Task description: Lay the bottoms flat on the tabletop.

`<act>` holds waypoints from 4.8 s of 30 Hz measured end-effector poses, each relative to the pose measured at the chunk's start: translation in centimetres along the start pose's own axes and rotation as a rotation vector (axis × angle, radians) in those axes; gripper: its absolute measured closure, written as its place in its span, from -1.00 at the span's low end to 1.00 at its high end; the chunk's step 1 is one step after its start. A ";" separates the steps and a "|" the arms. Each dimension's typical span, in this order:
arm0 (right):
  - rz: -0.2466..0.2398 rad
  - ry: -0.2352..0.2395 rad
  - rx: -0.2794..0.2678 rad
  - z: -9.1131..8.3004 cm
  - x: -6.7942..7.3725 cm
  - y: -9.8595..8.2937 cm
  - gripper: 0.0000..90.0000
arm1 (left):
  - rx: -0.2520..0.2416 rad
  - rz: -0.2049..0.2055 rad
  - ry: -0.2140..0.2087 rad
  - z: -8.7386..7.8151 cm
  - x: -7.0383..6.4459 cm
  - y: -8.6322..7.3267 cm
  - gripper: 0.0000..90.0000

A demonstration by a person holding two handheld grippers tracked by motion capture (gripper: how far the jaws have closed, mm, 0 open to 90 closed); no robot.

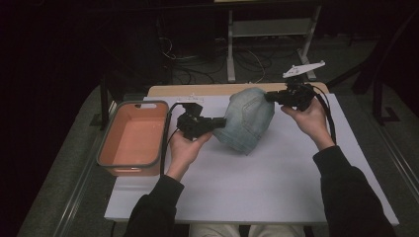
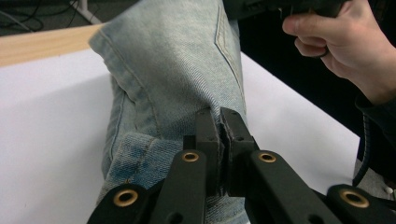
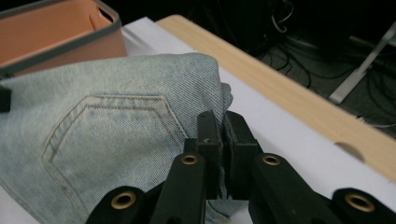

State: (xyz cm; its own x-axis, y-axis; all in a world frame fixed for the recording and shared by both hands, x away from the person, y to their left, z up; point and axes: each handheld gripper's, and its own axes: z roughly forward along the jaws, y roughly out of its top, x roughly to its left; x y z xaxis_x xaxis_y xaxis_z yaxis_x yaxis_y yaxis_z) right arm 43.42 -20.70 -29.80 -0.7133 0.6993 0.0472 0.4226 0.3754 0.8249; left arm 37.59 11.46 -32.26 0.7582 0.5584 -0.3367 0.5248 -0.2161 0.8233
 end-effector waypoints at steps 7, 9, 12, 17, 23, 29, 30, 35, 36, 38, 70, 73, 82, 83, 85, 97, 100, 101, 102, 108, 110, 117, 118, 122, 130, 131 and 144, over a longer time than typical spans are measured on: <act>-0.025 -0.001 -0.004 -0.2 0.7 0.1 0.92 | 0.092 0.027 -0.048 1.7 -1.1 -1.8 0.94; -0.021 0.016 0.000 0.0 1.0 -0.7 0.92 | 0.117 0.019 -0.065 2.3 -1.3 -3.0 0.94; -0.010 0.061 0.011 0.4 1.5 -2.1 0.92 | 0.171 0.021 -0.080 3.1 -1.9 -4.7 0.94; -0.034 0.132 0.023 0.2 3.5 -4.1 0.92 | 0.273 0.034 -0.142 4.5 -3.4 -7.8 0.94; -0.077 0.187 0.047 -0.2 6.3 -6.2 0.92 | 0.364 0.061 -0.169 6.2 -5.1 -9.5 0.94; -0.068 0.237 0.068 -0.1 7.8 -8.9 0.92 | 0.383 0.050 -0.186 6.9 -5.3 -10.4 0.92; -0.063 0.246 0.067 0.0 7.9 -9.4 0.92 | 0.379 0.039 -0.188 6.9 -5.2 -10.5 0.92; -0.053 0.271 0.095 0.9 8.4 -10.9 0.92 | 0.379 0.015 -0.209 6.9 -4.7 -10.7 0.87; -0.061 0.269 0.103 1.0 8.6 -11.0 0.92 | 0.380 0.006 -0.213 6.8 -4.6 -10.7 0.86; -0.062 0.272 0.112 1.2 8.9 -11.3 0.92 | 0.389 0.012 -0.221 6.7 -4.4 -10.6 0.83; -0.092 0.221 0.127 1.4 10.6 -13.2 0.92 | 0.169 -0.104 -0.013 8.2 0.7 -3.7 -0.16; -0.093 0.206 0.126 1.3 10.8 -13.2 0.91 | 0.223 -0.120 -0.002 9.2 1.1 -4.2 -0.11; -0.060 0.142 0.055 0.0 11.3 -12.7 0.49 | 0.284 -0.102 0.000 9.4 1.5 -5.2 0.88; -0.054 0.128 0.039 -0.4 11.5 -12.6 0.42 | 0.282 -0.094 0.000 9.2 1.6 -5.1 0.89; -0.048 0.096 0.009 -1.4 11.6 -12.5 0.32 | 0.272 -0.082 -0.001 8.7 1.6 -5.0 0.90; 0.164 0.032 -0.014 -2.8 8.6 -13.8 -0.13 | 0.260 -0.087 -0.022 6.8 0.9 -6.0 0.89; 0.185 0.078 0.001 -2.3 8.8 -13.9 -0.18 | 0.271 -0.081 -0.025 6.6 0.7 -6.2 0.89; 0.189 0.094 0.008 -2.1 9.0 -13.9 -0.20 | 0.270 -0.080 -0.023 6.5 0.7 -6.3 0.89; 0.192 0.103 0.011 -1.9 9.2 -13.9 -0.27 | 0.274 -0.079 -0.024 6.5 0.6 -6.4 0.89; 0.229 0.109 0.007 -1.0 9.8 -14.0 -0.41 | 0.287 -0.064 -0.024 6.2 -0.3 -7.3 0.89; 0.227 0.106 0.008 -0.9 9.9 -14.0 -0.42 | 0.288 -0.057 -0.023 6.1 -0.6 -7.5 0.89; 0.243 0.094 -0.001 -0.3 10.0 -14.0 -0.37 | 0.290 -0.035 -0.022 5.8 -1.6 -8.2 0.89; 0.237 0.079 0.003 -0.3 10.1 -14.0 -0.35 | 0.289 -0.032 -0.020 5.8 -1.7 -8.2 0.89; 0.223 0.059 0.027 -0.1 10.3 -14.1 -0.33 | 0.289 -0.026 -0.019 5.6 -1.8 -8.4 0.89; 0.274 0.068 0.055 0.2 9.8 -14.4 -0.18 | 0.290 -0.011 -0.020 5.8 -2.1 -8.6 0.89; 0.284 0.073 0.056 0.3 9.7 -14.4 -0.16 | 0.292 -0.006 -0.022 5.8 -2.1 -8.6 0.89; 0.326 0.152 0.095 2.0 8.9 -14.4 0.77 | 0.300 0.018 -0.017 6.2 -2.3 -8.7 0.89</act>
State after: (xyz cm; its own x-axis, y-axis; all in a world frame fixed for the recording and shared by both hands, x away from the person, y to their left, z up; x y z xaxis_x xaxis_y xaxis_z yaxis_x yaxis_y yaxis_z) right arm 32.12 -18.70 -42.34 -0.6045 0.6959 0.3877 0.6862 0.2077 0.6972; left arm 33.66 7.11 -41.42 0.7735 0.5391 -0.3333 0.6002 -0.4542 0.6584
